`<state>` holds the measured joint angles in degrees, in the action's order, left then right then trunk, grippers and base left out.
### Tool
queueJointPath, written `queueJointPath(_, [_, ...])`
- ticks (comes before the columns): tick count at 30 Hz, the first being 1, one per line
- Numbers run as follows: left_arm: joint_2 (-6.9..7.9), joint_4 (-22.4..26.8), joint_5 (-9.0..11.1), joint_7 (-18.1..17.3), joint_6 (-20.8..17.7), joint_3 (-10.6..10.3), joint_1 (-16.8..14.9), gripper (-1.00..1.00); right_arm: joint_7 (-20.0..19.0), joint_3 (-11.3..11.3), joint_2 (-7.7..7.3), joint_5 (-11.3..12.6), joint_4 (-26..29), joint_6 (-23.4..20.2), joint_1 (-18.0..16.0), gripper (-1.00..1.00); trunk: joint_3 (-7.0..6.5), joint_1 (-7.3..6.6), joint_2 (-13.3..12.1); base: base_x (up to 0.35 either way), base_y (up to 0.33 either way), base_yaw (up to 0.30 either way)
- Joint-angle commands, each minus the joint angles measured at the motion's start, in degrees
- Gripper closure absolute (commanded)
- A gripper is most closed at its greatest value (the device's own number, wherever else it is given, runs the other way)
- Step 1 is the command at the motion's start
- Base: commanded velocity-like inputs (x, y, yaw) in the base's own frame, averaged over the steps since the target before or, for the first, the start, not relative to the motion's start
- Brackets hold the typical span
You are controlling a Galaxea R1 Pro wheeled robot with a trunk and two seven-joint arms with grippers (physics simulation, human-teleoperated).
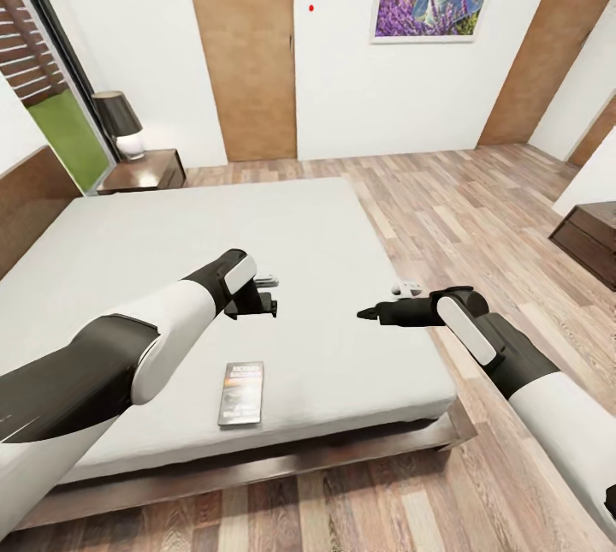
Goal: In the bedroom, move the book from the bed onto either nightstand, and place the two sandals side by side next to the bed.
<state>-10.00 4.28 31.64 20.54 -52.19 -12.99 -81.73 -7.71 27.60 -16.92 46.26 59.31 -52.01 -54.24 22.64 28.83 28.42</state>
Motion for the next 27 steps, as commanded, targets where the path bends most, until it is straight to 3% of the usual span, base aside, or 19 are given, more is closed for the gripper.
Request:
queueJointPath(1, [0.00, 0.06, 0.62, 0.41, -0.19, -0.31, -0.03, -1.00, -0.53, 0.11, -0.05, -0.56, 0.01, -0.11, -0.07, -1.00, 0.36, 0.25, 0.51, 0.000, 0.000, -0.156])
queueJointPath(27, [0.00, 0.03, 0.61, 0.82, -0.19, -0.28, -0.03, -1.00, -0.38, 0.17, 0.03, -0.62, 0.01, -0.11, 0.01, -1.00, 5.39, 5.96, 10.94, 0.000, 0.000, -0.023])
